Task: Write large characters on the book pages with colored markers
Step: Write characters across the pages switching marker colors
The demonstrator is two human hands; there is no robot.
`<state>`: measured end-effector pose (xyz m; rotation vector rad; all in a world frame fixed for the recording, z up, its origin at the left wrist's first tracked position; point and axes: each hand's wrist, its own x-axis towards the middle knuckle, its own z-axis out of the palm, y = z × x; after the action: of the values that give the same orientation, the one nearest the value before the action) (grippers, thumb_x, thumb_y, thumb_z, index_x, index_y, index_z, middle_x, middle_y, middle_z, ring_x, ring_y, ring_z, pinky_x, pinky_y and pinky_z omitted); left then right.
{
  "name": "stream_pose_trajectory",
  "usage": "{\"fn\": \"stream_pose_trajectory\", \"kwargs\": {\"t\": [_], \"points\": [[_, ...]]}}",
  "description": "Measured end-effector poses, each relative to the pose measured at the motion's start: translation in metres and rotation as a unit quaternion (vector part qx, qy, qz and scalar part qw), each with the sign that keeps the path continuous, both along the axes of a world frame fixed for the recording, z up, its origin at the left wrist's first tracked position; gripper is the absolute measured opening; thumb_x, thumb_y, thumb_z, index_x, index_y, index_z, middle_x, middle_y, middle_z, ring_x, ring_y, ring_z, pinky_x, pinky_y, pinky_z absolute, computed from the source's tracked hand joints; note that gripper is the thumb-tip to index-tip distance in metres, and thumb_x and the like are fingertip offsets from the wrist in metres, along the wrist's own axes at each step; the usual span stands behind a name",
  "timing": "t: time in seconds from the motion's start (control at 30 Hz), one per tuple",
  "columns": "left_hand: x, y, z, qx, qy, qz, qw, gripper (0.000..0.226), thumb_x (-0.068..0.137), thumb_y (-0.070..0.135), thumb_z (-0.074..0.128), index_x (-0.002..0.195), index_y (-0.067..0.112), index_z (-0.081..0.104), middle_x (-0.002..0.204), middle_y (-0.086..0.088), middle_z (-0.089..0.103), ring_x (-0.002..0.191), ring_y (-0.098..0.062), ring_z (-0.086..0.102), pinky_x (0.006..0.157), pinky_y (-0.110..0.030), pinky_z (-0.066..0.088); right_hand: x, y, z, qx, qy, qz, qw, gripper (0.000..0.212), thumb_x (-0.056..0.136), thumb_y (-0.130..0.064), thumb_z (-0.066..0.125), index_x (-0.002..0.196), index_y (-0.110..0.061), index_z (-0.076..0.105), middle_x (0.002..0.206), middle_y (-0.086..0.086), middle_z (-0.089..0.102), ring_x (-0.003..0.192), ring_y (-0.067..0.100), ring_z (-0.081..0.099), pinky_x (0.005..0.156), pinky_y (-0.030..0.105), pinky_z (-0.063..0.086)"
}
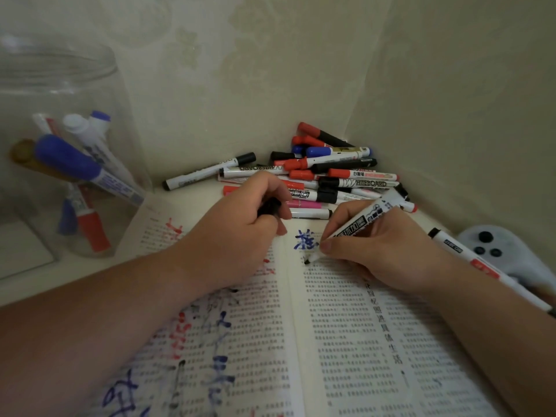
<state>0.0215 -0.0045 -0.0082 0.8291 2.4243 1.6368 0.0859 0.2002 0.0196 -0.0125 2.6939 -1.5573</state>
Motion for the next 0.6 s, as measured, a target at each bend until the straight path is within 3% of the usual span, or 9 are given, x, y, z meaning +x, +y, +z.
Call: {"fn": "stream_pose_trajectory", "kwargs": {"t": [0.07, 0.13, 0.2, 0.33, 0.5, 0.6], "points": [[0.0000, -0.0003, -0.0003, 0.010, -0.001, 0.002, 1.000, 0.042, 0.075, 0.010, 0.038, 0.097, 0.040, 0.056, 0.096, 0.008, 0.068, 0.088, -0.028, 0.068, 0.069, -0.053, 0.057, -0.0003, 0.0010, -0.0004, -0.012, 0.004, -0.015, 1.000, 0.009, 0.085, -0.011, 0.077, 0.079, -0.008, 0.072, 0.053, 0.000, 0.058, 0.045, 0.014, 0.047, 0.042, 0.024, 0.038], [-0.0001, 0.0004, -0.0010, 0.021, -0.001, 0.004, 1.000, 0.044, 0.075, 0.011, 0.037, 0.099, 0.042, 0.057, 0.097, 0.010, 0.069, 0.091, -0.025, 0.069, 0.073, -0.053, 0.058, -0.0003, 0.0004, -0.0005, -0.004, 0.010, -0.016, 1.000, 0.010, 0.085, -0.014, 0.078, 0.080, -0.008, 0.071, 0.055, 0.003, 0.058, 0.048, 0.018, 0.048, 0.043, 0.027, 0.040], [0.0004, 0.0023, -0.0015, 0.035, 0.004, 0.006, 0.999, 0.047, 0.083, 0.003, 0.039, 0.103, 0.042, 0.056, 0.100, 0.012, 0.069, 0.098, -0.013, 0.068, 0.080, -0.044, 0.060, 0.0004, -0.0021, 0.0006, 0.016, 0.017, -0.009, 1.000, 0.012, 0.086, -0.016, 0.078, 0.080, -0.008, 0.071, 0.059, 0.006, 0.061, 0.051, 0.020, 0.051, 0.045, 0.028, 0.043], [0.0013, 0.0035, -0.0027, 0.061, 0.008, 0.001, 0.998, 0.057, 0.096, -0.015, 0.039, 0.114, 0.038, 0.053, 0.111, 0.009, 0.069, 0.108, -0.007, 0.067, 0.088, -0.031, 0.058, -0.0012, -0.0045, 0.0027, 0.056, 0.006, -0.030, 0.998, 0.013, 0.086, -0.015, 0.076, 0.080, -0.007, 0.068, 0.059, 0.004, 0.059, 0.049, 0.012, 0.051, 0.046, 0.022, 0.044], [0.0023, 0.0014, -0.0001, 0.068, 0.005, -0.030, 0.997, 0.047, 0.092, -0.008, 0.063, 0.115, 0.032, 0.058, 0.111, 0.011, 0.075, 0.105, -0.001, 0.069, 0.097, -0.019, 0.052, -0.0056, -0.0022, 0.0011, 0.050, -0.018, -0.061, 0.997, 0.014, 0.084, -0.009, 0.072, 0.080, 0.000, 0.063, 0.055, 0.009, 0.054, 0.043, 0.015, 0.046, 0.041, 0.024, 0.037], [0.0021, 0.0015, 0.0007, 0.040, 0.012, -0.026, 0.999, 0.043, 0.084, 0.002, 0.077, 0.107, 0.035, 0.062, 0.102, 0.020, 0.075, 0.098, 0.001, 0.070, 0.095, -0.022, 0.054, -0.0053, -0.0019, 0.0021, 0.044, -0.020, -0.036, 0.998, 0.016, 0.083, -0.004, 0.072, 0.075, 0.003, 0.060, 0.051, 0.007, 0.050, 0.040, 0.012, 0.043, 0.040, 0.021, 0.035]]}}
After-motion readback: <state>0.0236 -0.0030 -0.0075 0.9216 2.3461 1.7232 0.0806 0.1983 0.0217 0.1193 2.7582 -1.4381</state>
